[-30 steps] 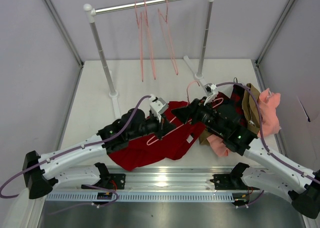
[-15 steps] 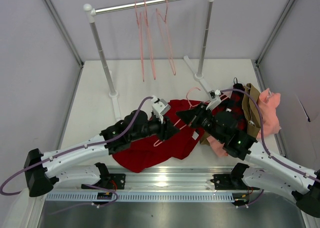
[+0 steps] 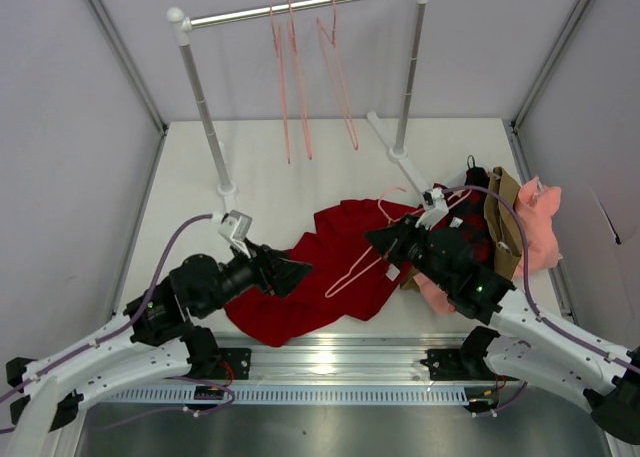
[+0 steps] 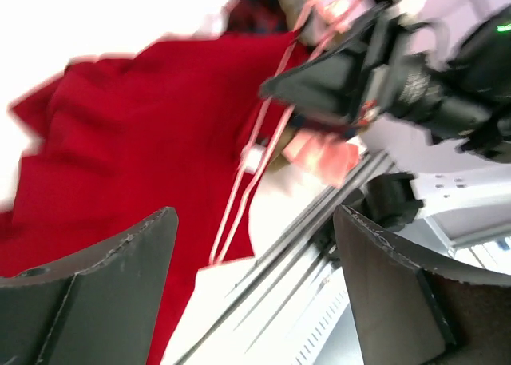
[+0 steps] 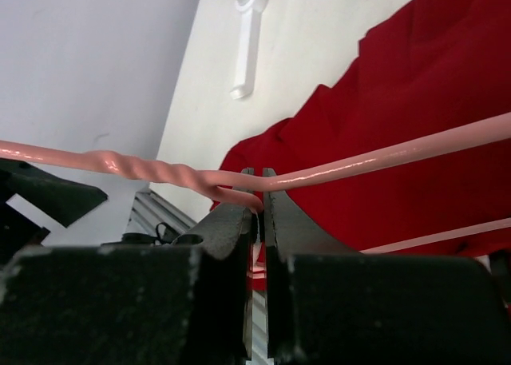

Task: Place the skirt on the hanger

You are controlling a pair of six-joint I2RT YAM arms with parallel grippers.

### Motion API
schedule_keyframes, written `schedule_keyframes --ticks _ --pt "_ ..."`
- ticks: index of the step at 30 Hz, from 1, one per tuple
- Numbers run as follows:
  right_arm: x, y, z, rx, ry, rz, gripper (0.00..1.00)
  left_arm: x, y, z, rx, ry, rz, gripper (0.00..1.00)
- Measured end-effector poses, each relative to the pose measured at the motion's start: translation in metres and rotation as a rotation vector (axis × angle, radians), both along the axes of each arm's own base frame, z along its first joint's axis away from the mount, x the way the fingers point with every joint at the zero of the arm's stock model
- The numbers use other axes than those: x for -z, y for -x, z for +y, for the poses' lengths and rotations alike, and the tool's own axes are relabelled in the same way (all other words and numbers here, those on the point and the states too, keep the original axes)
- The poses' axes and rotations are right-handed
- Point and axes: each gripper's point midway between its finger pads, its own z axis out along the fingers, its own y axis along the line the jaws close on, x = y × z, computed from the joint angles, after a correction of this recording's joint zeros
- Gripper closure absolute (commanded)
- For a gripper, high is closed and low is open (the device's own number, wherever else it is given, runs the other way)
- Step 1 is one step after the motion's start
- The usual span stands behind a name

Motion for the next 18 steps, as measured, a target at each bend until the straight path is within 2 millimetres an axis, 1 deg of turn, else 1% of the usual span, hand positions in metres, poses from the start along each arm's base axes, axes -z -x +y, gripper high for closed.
schedule_keyframes --ticks 1,2,4,6,8,10,12,15,18 --pt "0.004 -0.002 -0.002 0.004 0.012 0.002 1.0 0.008 -0.001 0.003 -0.019 -0.008 0.027 0.18" --pt "0.007 -0.004 -0.003 0.008 0.022 0.003 1.0 0.02 -0.001 0.005 -0.039 -0.023 0.067 0.18" --pt "0.011 -0.011 -0.006 0.02 0.04 0.0 1.0 0.054 -0.003 0.007 -0.077 -0.08 0.152 0.2" --pt "0.01 -0.018 -0.009 0.026 0.049 -0.018 1.0 0.088 -0.002 0.007 -0.1 -0.142 0.226 0.21" --pt "0.01 -0.024 -0.01 0.018 0.059 -0.036 1.0 0.118 0.003 0.007 -0.107 -0.194 0.281 0.21" --pt "0.011 -0.03 -0.01 0.006 0.074 -0.052 1.0 0.14 0.011 0.004 -0.095 -0.238 0.311 0.21" --pt "0.015 -0.032 -0.009 -0.012 0.094 -0.062 1.0 0.148 0.018 -0.001 -0.08 -0.265 0.312 0.21" --pt "0.02 -0.034 -0.006 -0.049 0.122 -0.073 1.0 0.157 0.026 -0.015 -0.077 -0.309 0.29 0.21" --pt "0.023 -0.036 -0.006 -0.07 0.133 -0.076 1.0 0.166 0.035 -0.033 -0.092 -0.379 0.261 0.2"
